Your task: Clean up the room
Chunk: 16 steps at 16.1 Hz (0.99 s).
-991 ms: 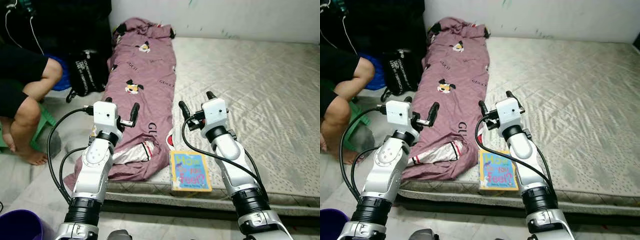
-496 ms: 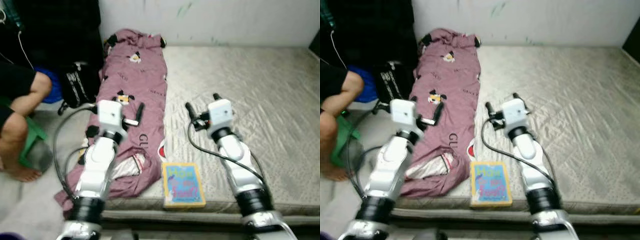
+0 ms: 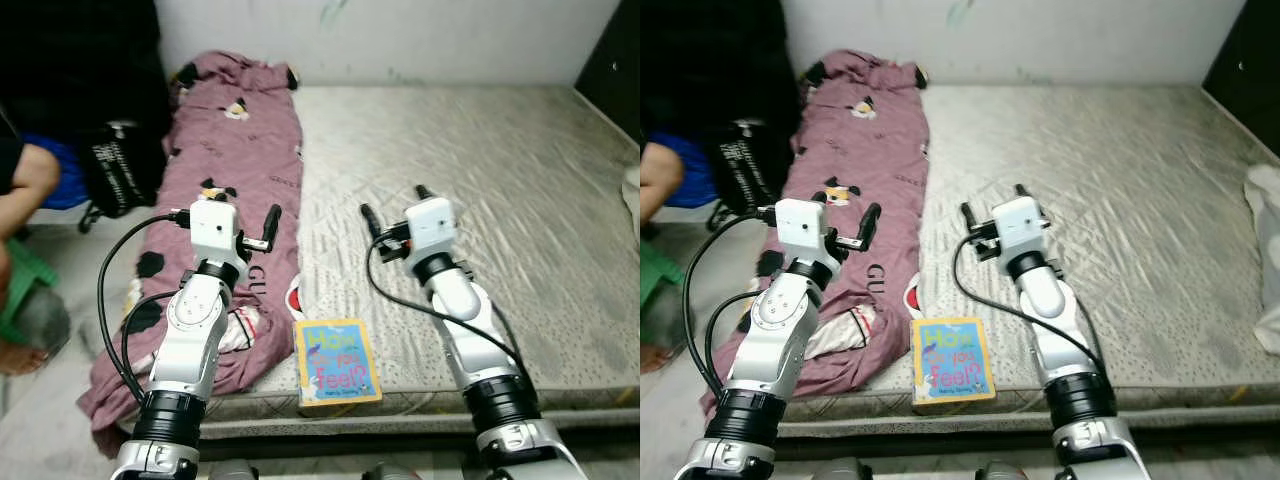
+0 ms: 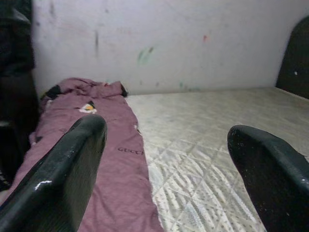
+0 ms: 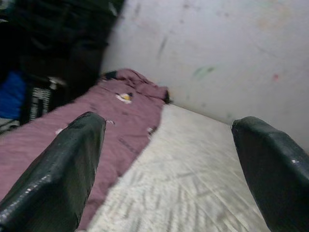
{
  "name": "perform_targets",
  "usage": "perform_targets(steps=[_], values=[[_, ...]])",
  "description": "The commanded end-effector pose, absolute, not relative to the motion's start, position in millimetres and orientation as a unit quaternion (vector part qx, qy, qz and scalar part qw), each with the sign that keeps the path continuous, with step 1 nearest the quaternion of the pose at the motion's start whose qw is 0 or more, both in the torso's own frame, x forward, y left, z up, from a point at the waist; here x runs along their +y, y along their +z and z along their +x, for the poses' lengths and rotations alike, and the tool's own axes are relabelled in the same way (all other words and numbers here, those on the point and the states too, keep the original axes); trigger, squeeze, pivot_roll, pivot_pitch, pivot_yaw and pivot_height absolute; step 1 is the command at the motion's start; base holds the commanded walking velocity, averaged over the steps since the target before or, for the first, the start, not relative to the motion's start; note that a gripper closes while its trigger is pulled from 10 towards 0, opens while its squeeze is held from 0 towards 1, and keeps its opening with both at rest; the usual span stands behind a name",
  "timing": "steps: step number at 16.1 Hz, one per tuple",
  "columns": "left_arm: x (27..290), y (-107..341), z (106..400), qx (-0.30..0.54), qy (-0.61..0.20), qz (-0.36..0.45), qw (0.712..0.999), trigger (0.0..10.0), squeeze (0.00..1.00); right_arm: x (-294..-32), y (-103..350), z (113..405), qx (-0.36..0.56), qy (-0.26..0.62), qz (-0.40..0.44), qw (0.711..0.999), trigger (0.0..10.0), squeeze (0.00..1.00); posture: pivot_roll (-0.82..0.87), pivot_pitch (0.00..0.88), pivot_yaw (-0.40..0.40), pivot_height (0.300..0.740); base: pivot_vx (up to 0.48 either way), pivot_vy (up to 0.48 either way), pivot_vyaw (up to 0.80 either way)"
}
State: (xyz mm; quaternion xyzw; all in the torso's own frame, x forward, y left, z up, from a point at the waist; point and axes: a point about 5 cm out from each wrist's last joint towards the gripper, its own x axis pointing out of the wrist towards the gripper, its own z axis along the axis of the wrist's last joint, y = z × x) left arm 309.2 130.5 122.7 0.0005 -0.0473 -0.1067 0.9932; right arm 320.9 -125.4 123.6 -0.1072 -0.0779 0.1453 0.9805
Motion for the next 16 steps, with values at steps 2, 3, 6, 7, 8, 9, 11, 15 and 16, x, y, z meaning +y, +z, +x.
perform_targets(steps=[2,3,6,7,8,9,11,15,16], values=[[133.9,122.1,309.6,-0.044,-0.099,0.006,0.994,10.0,0.0,-123.7,129.3,323.1,-0.088,0.149,-0.108,0.979,10.0,0.0,0.0,0.0,-0.011,0.74,0.0,-0.3,0.0],[133.7,122.2,309.8,-0.044,-0.099,0.006,0.994,10.0,0.0,-123.9,129.4,323.3,-0.088,0.149,-0.108,0.979,10.0,0.0,0.0,0.0,-0.011,0.74,0.0,-0.296,0.0],[133.7,122.7,311.1,-0.044,-0.098,0.005,0.994,10.0,0.0,-124.2,130.0,324.5,-0.089,0.148,-0.107,0.979,10.0,0.0,0.0,0.0,-0.01,0.74,0.0,-0.299,0.0],[133.7,122.9,311.4,-0.044,-0.098,0.005,0.994,10.0,0.0,-124.2,130.1,324.9,-0.089,0.147,-0.106,0.979,10.0,0.0,0.0,0.0,-0.01,0.74,0.0,-0.3,0.0],[133.9,123.2,312.0,-0.045,-0.098,0.005,0.994,10.0,0.0,-124.1,130.6,325.2,-0.089,0.147,-0.106,0.979,10.0,0.0,0.0,0.0,-0.01,0.74,0.0,-0.3,0.0],[133.9,123.3,312.1,-0.045,-0.098,0.006,0.994,10.0,0.0,-124.1,130.7,325.3,-0.089,0.147,-0.106,0.979,10.0,0.0,0.0,0.0,-0.009,0.74,0.0,-0.3,0.0],[133.8,123.6,312.4,-0.045,-0.098,0.006,0.994,10.0,0.0,-124.0,130.9,325.5,-0.09,0.147,-0.107,0.979,10.0,0.0,0.0,0.0,-0.009,0.74,0.0,-0.302,0.0],[133.6,123.4,312.5,-0.045,-0.099,0.007,0.994,10.0,0.0,-123.8,130.8,325.6,-0.09,0.148,-0.109,0.979,10.0,0.0,0.0,0.0,-0.009,0.74,0.0,-0.335,0.0],[133.5,123.4,312.4,-0.045,-0.099,0.006,0.994,10.0,0.0,-123.8,130.8,325.5,-0.089,0.148,-0.109,0.979,10.0,0.0,0.0,0.0,-0.01,0.74,0.0,-0.375,0.0]])
